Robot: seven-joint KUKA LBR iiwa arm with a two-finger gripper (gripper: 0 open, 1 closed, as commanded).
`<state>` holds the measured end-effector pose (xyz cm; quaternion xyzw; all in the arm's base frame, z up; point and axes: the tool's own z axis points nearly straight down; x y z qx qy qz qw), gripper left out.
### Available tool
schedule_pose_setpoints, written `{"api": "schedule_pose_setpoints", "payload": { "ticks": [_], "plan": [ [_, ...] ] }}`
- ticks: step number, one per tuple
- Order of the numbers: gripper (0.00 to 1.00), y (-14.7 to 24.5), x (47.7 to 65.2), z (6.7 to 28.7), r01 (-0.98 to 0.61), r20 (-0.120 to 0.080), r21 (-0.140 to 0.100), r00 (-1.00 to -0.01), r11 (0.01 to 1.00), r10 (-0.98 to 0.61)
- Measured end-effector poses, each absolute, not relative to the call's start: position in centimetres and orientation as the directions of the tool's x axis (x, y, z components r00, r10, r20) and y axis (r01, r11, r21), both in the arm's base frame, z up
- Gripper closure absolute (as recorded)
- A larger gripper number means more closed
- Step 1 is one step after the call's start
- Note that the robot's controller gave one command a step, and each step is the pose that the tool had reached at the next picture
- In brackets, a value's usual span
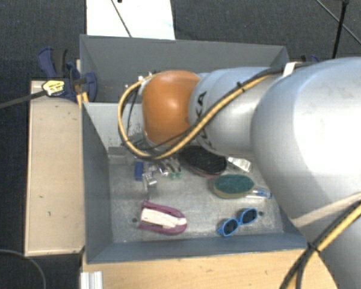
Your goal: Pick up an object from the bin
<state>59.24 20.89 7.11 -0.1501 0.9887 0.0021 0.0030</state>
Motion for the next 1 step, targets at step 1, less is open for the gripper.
{"api": "schedule_pose_setpoints", "payload": {
  "ticks": [1],
  "plan": [
    [1.0,20.46,59.29,7.09,-0.288,-0.004,0.001,-0.958,0.958,-0.288]
  ]
}}
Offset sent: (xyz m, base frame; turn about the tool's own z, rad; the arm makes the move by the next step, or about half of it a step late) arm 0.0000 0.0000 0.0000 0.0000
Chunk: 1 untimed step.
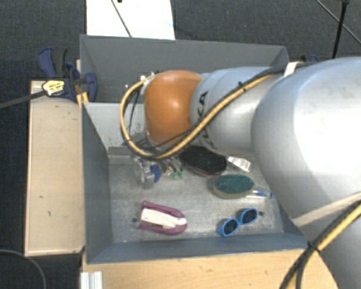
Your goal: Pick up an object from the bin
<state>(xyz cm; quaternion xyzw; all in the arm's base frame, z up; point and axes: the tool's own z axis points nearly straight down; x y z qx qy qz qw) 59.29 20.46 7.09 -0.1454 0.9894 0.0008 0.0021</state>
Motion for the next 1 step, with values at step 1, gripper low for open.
{"api": "schedule_pose_setpoints", "payload": {
  "ticks": [1],
  "plan": [
    [1.0,15.52,55.8,13.25,-0.754,-0.003,-0.003,-0.657,0.657,-0.754]
  ]
}}
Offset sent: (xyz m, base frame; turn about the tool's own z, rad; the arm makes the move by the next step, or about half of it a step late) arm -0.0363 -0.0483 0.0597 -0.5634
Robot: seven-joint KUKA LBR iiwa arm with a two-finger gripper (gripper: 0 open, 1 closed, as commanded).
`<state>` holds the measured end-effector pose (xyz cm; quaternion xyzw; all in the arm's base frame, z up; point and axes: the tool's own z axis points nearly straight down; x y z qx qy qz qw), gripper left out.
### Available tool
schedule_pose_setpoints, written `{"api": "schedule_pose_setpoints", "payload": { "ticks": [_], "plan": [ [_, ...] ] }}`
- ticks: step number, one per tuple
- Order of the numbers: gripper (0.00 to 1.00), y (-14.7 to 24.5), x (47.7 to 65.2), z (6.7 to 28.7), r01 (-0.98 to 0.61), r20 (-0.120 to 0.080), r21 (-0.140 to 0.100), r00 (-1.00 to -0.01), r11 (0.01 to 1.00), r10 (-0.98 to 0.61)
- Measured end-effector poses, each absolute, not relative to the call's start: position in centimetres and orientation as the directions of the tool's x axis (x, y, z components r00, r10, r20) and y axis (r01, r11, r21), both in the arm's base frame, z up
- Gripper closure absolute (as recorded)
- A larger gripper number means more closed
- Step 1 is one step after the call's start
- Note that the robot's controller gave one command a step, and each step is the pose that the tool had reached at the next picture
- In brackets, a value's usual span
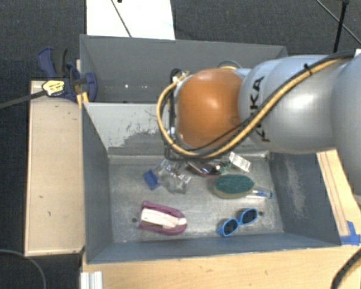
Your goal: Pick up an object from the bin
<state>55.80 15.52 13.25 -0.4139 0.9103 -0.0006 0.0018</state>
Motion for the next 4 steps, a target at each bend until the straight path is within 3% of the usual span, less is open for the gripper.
{"api": "schedule_pose_setpoints", "payload": {
  "ticks": [1,2,3,4],
  "plan": [
    [0.0,15.7,55.7,13.1,-0.752,-0.001,0.0,-0.659,0.659,-0.752],
    [0.0,15.9,58.7,6.8,-0.749,-0.007,0.0,-0.662,0.662,-0.749],
    [1.0,16.0,58.7,7.4,-0.747,-0.008,-0.001,-0.665,0.665,-0.747],
    [1.0,14.1,56.6,19.7,-0.726,-0.009,-0.006,-0.688,0.688,-0.726]
  ]
}}
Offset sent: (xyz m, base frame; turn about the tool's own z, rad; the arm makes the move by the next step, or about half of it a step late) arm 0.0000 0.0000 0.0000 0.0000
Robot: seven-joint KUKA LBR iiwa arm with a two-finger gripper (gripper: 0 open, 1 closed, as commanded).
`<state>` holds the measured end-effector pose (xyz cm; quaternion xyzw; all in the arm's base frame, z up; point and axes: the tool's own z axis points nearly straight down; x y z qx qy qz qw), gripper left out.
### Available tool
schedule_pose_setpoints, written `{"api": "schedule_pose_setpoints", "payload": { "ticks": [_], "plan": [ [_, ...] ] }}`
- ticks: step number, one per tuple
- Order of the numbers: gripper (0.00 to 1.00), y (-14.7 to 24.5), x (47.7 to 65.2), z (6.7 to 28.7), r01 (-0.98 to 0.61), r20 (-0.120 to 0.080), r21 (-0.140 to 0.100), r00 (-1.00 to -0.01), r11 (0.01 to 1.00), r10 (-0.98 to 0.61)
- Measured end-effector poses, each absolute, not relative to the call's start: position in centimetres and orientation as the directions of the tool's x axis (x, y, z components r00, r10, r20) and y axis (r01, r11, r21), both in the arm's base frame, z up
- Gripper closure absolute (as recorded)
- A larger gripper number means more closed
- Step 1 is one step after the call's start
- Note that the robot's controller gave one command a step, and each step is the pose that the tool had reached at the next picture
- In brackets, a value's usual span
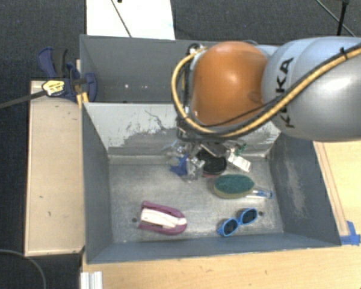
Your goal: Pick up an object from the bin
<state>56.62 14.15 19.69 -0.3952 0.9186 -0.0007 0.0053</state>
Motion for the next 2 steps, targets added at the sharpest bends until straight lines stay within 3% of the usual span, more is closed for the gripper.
{"api": "schedule_pose_setpoints", "payload": {
  "ticks": [1,2],
  "plan": [
    [0.0,14.2,56.5,19.2,-0.726,-0.003,-0.001,-0.688,0.688,-0.726],
    [0.0,15.1,47.5,8.8,-0.887,0.003,0.006,-0.462,0.462,-0.887]
  ]
}}
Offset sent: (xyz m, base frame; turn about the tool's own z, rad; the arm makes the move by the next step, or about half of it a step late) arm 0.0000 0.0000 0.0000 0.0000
